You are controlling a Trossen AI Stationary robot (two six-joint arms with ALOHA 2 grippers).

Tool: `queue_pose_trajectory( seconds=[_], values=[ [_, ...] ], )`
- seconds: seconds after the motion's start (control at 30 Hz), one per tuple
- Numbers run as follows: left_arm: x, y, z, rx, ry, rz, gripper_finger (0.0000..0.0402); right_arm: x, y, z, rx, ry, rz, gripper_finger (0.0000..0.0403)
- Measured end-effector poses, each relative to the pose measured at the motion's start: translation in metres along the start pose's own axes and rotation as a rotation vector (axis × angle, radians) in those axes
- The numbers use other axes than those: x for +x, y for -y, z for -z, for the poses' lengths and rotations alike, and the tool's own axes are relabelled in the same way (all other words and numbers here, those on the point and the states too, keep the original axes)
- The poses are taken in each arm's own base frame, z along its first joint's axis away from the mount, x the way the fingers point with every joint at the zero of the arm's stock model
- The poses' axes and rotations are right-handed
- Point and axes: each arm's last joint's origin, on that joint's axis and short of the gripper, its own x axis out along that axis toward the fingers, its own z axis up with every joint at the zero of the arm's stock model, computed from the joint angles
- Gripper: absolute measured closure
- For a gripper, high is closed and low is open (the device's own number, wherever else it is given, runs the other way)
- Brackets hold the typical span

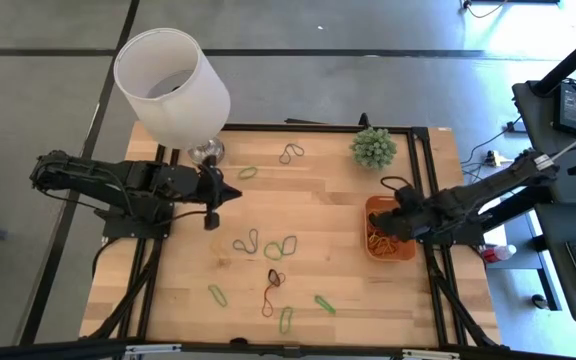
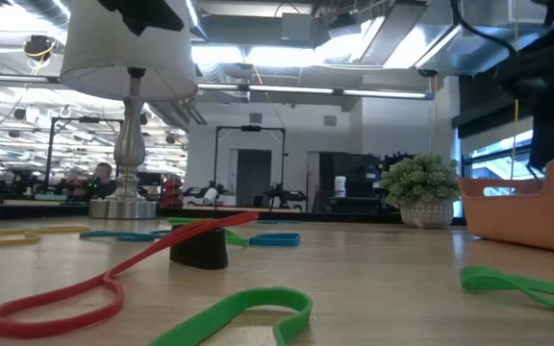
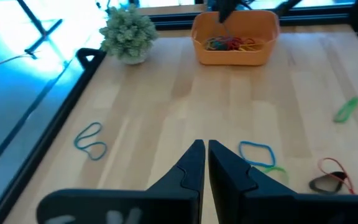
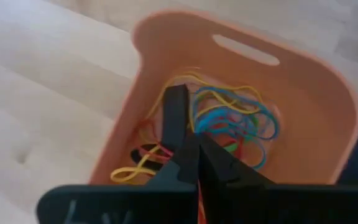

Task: Pick and place rubber bands into bin
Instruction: Put the blue rubber band into the orange bin, then put the green rubber band into the orange bin

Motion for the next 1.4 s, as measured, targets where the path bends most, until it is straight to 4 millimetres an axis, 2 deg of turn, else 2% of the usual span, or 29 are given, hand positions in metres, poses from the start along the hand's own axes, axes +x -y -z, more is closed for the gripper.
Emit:
queue_pose_trajectory(
  seconds=[0.27, 0.57, 0.73, 0.87, 1.07, 1.17, 1.27, 1.4],
  values=[
    [0.000, -0.003, 0.000, -0.007, 0.008, -0.104, 0.0387, 0.014, -0.002, 0.000, -0.014, -0.054, 0.042, 0.0371],
    [0.000, -0.003, 0.000, -0.082, 0.012, -0.104, 0.0387, 0.017, 0.000, -0.009, 0.051, -0.050, 0.066, 0.0297],
    [0.000, -0.002, 0.000, -0.095, 0.011, -0.089, 0.0387, 0.015, -0.008, -0.014, 0.030, -0.039, 0.004, 0.0284],
    [0.000, -0.003, 0.001, -0.091, 0.000, -0.089, 0.0387, 0.000, -0.029, -0.024, -0.071, 0.073, -0.158, 0.0304],
    [0.000, -0.003, 0.007, -0.066, -0.061, -0.104, 0.0387, -0.035, -0.069, -0.040, -0.243, 0.306, -0.425, 0.0367],
    [0.001, -0.003, 0.012, -0.038, -0.089, -0.109, 0.0387, -0.044, -0.090, -0.045, -0.350, 0.380, -0.439, 0.0395],
    [0.004, -0.002, 0.022, 0.006, -0.103, -0.103, 0.0387, -0.046, -0.115, -0.047, -0.413, 0.394, -0.404, 0.0394],
    [0.004, -0.001, 0.036, -0.001, -0.046, -0.057, 0.0389, -0.038, -0.154, -0.048, -0.443, 0.341, -0.344, 0.0393]
  ],
)
